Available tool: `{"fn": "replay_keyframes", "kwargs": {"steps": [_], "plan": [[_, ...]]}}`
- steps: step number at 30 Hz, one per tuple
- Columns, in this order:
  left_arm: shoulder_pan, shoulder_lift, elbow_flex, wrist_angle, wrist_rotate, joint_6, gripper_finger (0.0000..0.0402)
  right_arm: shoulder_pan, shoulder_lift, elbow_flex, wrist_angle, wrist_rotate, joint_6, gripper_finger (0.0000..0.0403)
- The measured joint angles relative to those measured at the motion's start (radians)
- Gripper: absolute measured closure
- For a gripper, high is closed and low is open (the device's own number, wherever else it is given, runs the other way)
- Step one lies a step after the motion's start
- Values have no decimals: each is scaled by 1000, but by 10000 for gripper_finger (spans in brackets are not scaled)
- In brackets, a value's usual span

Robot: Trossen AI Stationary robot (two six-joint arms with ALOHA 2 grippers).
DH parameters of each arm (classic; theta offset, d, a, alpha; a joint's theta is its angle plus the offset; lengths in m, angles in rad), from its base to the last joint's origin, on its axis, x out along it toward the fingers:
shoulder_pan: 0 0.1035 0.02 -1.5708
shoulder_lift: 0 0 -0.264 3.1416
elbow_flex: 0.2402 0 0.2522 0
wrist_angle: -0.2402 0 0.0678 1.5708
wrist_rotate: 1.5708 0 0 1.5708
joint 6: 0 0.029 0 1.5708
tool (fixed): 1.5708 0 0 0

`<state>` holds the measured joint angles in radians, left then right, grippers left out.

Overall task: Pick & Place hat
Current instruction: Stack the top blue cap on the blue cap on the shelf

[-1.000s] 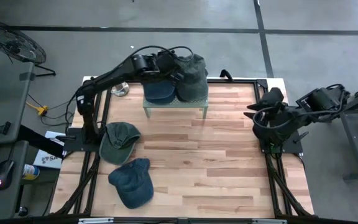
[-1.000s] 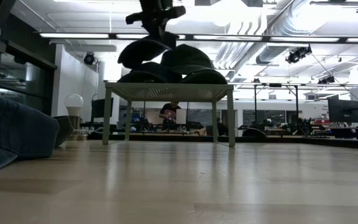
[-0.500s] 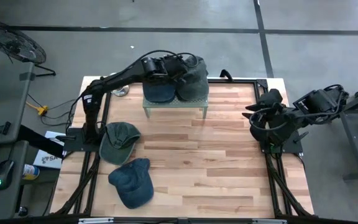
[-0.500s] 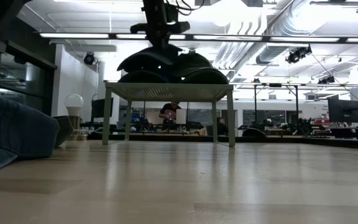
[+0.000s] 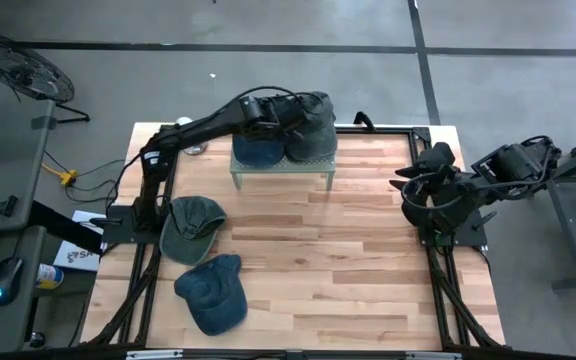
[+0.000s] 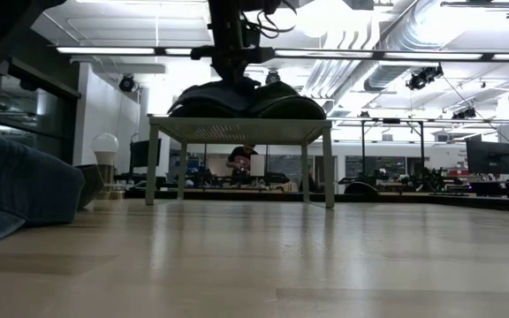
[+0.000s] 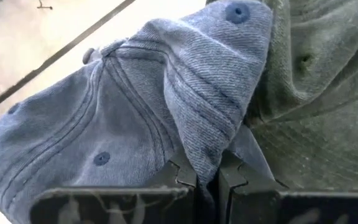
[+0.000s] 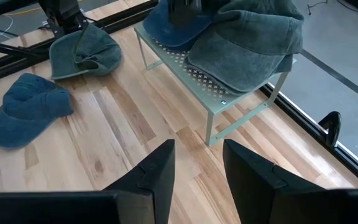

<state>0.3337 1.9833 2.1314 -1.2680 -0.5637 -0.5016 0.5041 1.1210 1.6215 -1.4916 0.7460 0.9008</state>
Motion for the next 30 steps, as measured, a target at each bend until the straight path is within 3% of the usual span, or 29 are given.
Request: {"fn": "replay_keyframes", "kwargs": {"steps": [6,16,20,30], "plan": [[0,0,0,11,10,-1,375,0,0,0,0,-13,0,274],[-2,0,39,-27,42,-1,233,0,0,0,-1,-23,-3,274],[-1,0,103,-85,66,-1,194,0,0,0,-1,-40,-3,274],[-1,-1,203,-196,87,-12,179,0,0,0,-1,-70,0,274]]}}
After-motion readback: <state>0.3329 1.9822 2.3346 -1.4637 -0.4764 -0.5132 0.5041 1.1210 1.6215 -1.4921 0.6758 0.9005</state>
